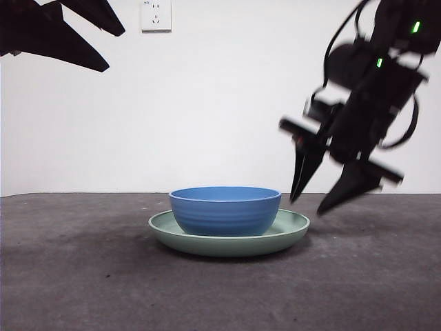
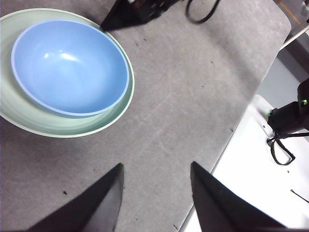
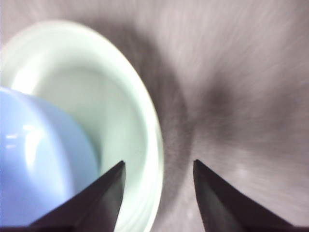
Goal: Pick up the blue bowl, put it on the green plate, put it on desk
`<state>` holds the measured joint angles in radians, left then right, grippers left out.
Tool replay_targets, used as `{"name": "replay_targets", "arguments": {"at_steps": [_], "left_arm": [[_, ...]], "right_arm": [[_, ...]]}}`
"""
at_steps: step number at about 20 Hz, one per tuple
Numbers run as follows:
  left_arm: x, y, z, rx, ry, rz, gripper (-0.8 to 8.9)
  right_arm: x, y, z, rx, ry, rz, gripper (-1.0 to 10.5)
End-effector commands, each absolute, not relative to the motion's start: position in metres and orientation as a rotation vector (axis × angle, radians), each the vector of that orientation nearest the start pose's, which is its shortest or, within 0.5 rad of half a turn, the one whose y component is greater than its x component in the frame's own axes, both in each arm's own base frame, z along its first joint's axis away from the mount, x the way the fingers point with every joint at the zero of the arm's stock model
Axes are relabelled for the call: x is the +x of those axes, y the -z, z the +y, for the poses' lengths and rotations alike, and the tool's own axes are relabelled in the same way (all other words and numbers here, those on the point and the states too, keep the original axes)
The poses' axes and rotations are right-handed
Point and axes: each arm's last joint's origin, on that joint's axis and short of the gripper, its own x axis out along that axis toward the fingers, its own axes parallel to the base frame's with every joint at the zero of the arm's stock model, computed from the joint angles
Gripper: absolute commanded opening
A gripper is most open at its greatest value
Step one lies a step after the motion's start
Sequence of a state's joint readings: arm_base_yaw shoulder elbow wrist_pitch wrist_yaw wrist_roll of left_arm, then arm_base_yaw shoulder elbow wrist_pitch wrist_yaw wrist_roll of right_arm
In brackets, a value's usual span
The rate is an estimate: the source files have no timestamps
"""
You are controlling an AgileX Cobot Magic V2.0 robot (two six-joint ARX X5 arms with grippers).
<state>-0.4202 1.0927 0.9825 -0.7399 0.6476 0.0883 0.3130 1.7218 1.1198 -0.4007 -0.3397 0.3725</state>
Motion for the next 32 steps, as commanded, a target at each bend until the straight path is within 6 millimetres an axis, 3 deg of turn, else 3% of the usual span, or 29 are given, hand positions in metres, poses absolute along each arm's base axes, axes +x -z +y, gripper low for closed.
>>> {"name": "replay_targets", "arguments": {"at_steps": [1, 3, 8, 13, 16, 22, 32], "left_arm": [[0.184, -0.305, -0.103, -0.020, 1.051, 0.824, 2.18], [0.184, -0.305, -0.103, -0.021, 1.051, 0.824, 2.18], [0.184, -0.305, -0.103, -0.021, 1.051, 0.826, 2.18], [0.184, -0.305, -0.103, -0.021, 1.050, 0.828, 2.18], [0.184, -0.305, -0.103, -0.021, 1.050, 0.828, 2.18], [0.184, -0.305, -0.103, -0.022, 1.050, 0.830, 2.18], [0.184, -0.305, -0.102, -0.021, 1.050, 0.831, 2.18]], "right_arm": [[0.318, -0.233, 0.113, 0.270, -0.433, 1.000, 2.2], [0.299, -0.263, 0.107, 0.234, -0.466, 0.941, 2.2], [0.242, -0.312, 0.092, 0.123, -0.545, 0.895, 2.2], [0.198, -0.333, 0.087, 0.093, -0.594, 0.878, 2.2], [0.176, -0.324, 0.092, 0.068, -0.655, 0.869, 2.2], [0.146, -0.280, 0.103, 0.026, -0.761, 0.914, 2.2], [0.144, -0.280, 0.107, 0.018, -0.789, 0.894, 2.2]]}}
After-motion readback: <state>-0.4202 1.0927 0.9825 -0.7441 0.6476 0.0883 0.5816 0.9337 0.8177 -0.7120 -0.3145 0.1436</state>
